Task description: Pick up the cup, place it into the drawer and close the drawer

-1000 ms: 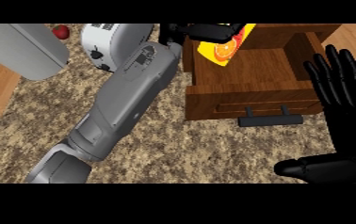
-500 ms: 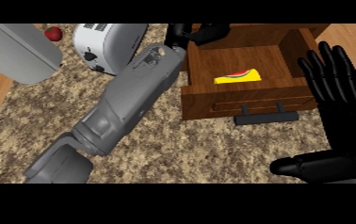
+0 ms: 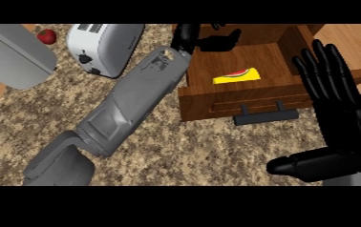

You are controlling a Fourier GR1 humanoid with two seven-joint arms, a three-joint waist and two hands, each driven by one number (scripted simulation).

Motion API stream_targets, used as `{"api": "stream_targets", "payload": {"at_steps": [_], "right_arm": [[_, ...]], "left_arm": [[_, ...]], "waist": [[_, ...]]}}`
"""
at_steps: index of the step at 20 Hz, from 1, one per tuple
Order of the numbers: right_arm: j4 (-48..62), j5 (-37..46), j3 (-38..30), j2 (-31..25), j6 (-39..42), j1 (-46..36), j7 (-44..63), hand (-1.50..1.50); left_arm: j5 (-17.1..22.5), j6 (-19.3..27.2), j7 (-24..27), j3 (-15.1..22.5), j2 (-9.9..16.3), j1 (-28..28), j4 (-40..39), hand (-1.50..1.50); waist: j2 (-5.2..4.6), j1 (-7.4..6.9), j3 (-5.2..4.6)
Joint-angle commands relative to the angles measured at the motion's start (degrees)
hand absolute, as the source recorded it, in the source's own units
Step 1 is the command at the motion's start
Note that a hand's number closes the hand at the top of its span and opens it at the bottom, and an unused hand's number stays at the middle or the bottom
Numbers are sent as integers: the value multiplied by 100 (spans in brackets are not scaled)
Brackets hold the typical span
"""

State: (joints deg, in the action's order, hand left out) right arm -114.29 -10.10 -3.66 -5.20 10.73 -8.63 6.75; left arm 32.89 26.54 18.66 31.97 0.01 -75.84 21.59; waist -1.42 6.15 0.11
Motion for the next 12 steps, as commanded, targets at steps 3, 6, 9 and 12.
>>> {"api": "stream_targets", "payload": {"at_steps": [3,6,9,12], "right_arm": [[69,-189,31,20,91,-194,-4,-150],[73,-287,-39,5,133,-117,-33,-150],[-75,-576,-104,27,238,115,-12,-150],[-114,-562,26,131,145,182,154,-150]], "left_arm": [[348,199,63,238,-1,11,171,-150],[690,195,353,229,-1,279,552,-150],[831,-219,504,-85,-1,-102,309,-150],[1143,-216,658,-223,-1,-125,664,-150]], "waist": [[-34,98,0],[-5,41,-2],[29,-109,-4],[58,-212,-5]]}}
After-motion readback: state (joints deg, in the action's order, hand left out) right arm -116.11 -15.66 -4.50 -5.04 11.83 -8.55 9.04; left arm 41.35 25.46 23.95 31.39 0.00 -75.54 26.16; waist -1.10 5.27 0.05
